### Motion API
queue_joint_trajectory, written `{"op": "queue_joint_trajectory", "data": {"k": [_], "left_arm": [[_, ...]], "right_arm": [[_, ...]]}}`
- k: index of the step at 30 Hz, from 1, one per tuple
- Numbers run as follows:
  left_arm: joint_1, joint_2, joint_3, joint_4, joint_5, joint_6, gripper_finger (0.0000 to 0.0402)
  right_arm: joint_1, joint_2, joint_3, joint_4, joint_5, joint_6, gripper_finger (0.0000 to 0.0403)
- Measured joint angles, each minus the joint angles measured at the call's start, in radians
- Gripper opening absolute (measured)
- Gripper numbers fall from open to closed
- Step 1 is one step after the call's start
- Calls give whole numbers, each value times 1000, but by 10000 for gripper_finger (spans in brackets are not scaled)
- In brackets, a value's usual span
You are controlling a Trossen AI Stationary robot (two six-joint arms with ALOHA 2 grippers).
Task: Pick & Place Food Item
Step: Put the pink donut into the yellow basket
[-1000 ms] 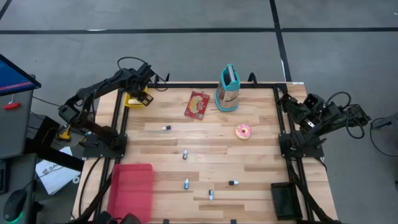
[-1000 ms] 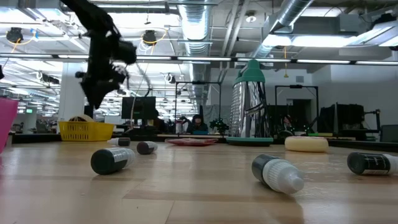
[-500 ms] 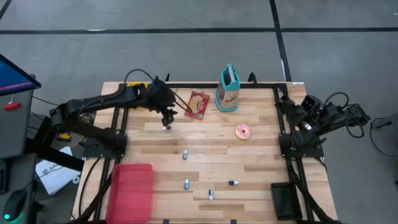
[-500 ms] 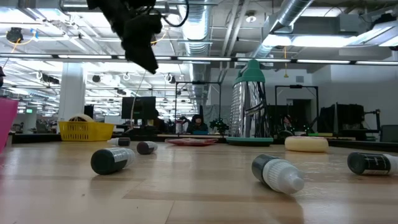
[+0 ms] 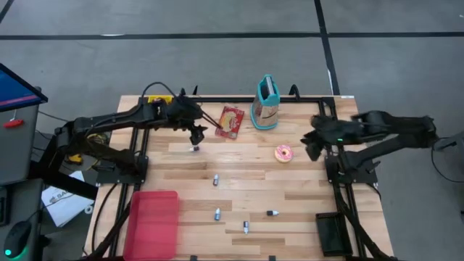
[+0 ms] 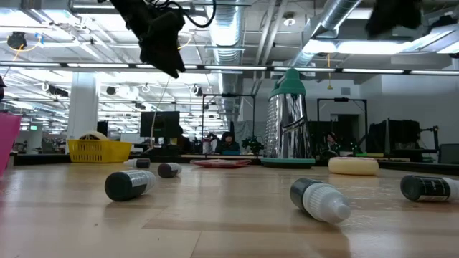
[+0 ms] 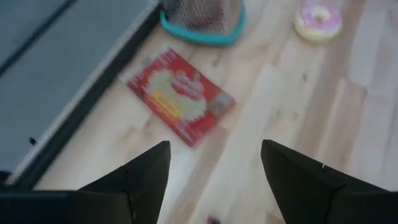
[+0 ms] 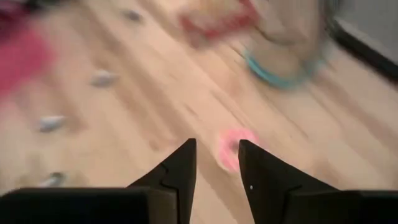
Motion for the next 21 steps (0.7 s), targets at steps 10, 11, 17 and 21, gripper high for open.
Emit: {"op": "queue_joint_trajectory", "data": {"k": [10, 11, 17, 21], "left_arm": [[-7, -34, 0, 27, 2, -52, 252], [-9, -37, 0, 47, 3, -52, 252], [-24, -73, 0, 90, 18, -51, 252], [-24, -99, 0, 116, 18, -52, 252]], "right_arm": [[-308, 43, -203, 146, -201, 175, 209], [-339, 52, -223, 153, -219, 177, 223], [-476, 159, -309, 186, -306, 86, 272], [-509, 256, -317, 271, -312, 27, 275]]}}
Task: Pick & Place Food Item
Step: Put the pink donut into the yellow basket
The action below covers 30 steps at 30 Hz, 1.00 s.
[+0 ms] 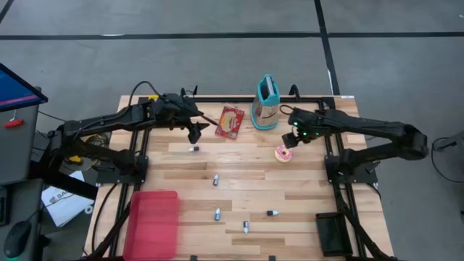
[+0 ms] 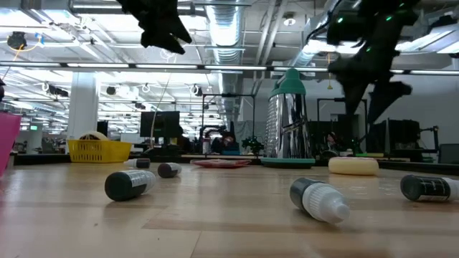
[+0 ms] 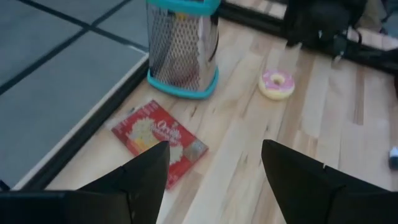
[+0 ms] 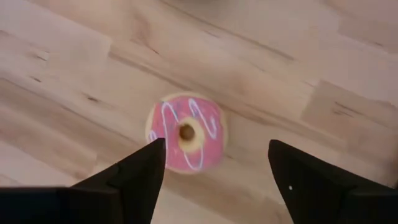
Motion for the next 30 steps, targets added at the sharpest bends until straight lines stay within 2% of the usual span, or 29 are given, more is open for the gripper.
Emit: {"op": "queue_joint_trajectory", "data": {"k": [6, 11, 20, 30], "left_arm": [[0, -29, 0, -1, 8, 0, 251], [-8, -35, 0, 15, 9, 0, 252], [-27, -35, 0, 19, 9, 1, 253], [-27, -35, 0, 23, 9, -1, 253]], "right_arm": [[-22, 160, -2, 27, -69, -81, 275], [-18, 226, -28, 79, -103, -104, 276], [-6, 213, -164, 203, -132, -62, 276], [-8, 198, -180, 281, -127, -15, 276]]}}
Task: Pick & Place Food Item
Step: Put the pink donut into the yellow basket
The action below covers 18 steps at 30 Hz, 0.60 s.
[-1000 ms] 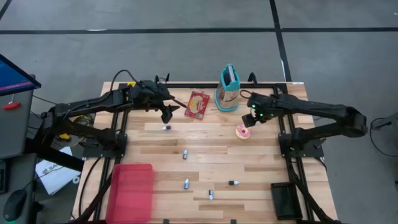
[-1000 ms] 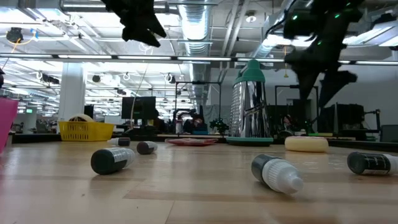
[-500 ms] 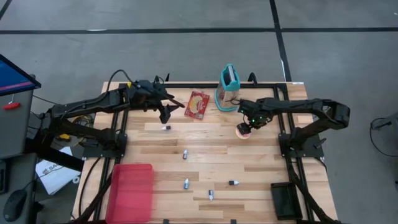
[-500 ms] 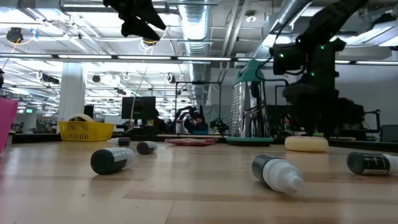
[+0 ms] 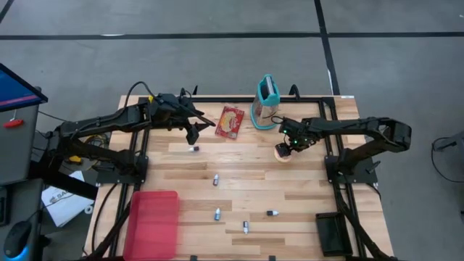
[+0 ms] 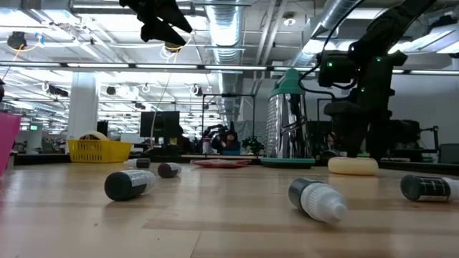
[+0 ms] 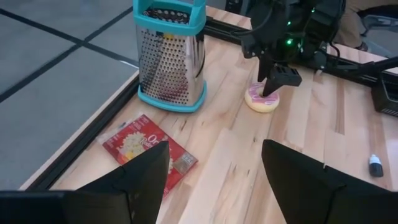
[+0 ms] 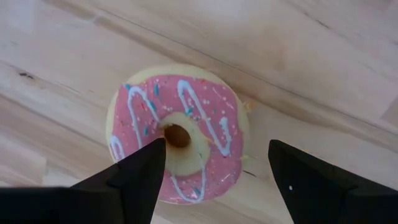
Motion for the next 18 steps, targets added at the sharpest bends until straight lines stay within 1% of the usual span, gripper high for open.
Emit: {"op": "queue_joint_trajectory", "data": {"k": [6, 11, 15, 18], "left_arm": [[0, 0, 0, 0, 0, -7, 253], [0, 0, 0, 4, 0, -7, 253], [0, 1, 0, 4, 0, -7, 253], [0, 1, 0, 4, 0, -7, 253]], "right_arm": [[0, 4, 0, 2, 36, -3, 276], [1, 22, -16, 12, 41, -3, 272], [16, 25, -51, 37, 34, 18, 263], [28, 16, -58, 38, 45, 39, 248]]}}
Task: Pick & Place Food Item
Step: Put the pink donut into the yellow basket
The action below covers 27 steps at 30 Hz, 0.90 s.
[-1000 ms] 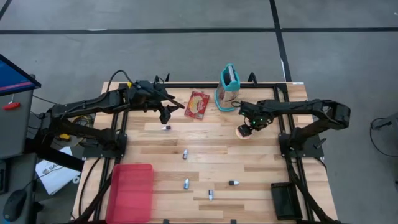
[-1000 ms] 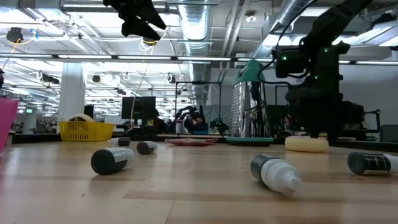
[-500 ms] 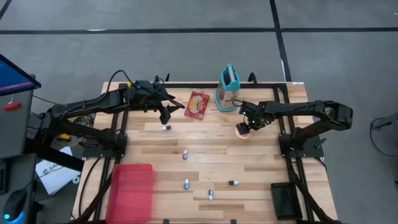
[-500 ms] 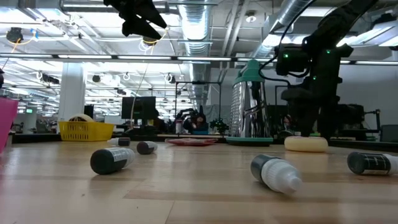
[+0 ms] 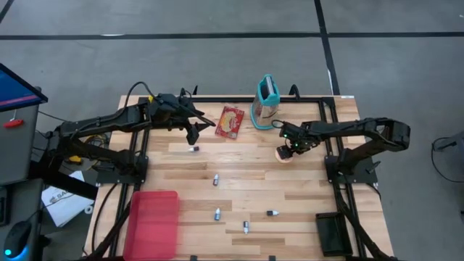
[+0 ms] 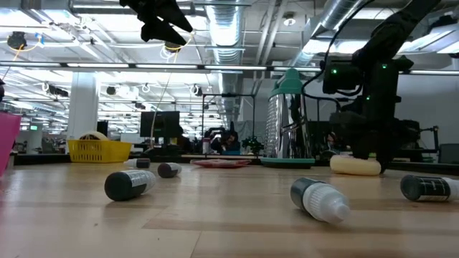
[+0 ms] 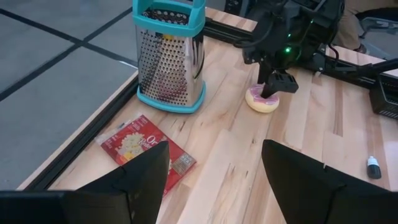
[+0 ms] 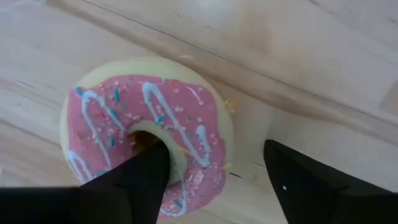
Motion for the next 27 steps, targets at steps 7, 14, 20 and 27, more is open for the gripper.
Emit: {"op": "queue_joint_trajectory", "data": {"k": [7, 14, 20, 27], "left_arm": [[0, 0, 0, -1, 9, -11, 253], [-39, 0, 0, -67, 12, -42, 253], [-122, 8, -10, -126, 23, -229, 253], [-165, 94, -92, 108, 149, -571, 254]], "right_arm": [[20, 0, -1, 62, 7, 24, 160], [75, -57, -2, 132, -62, 86, 61], [179, -212, 16, 176, -97, 190, 38], [278, -272, 112, 168, -30, 209, 36]]}}
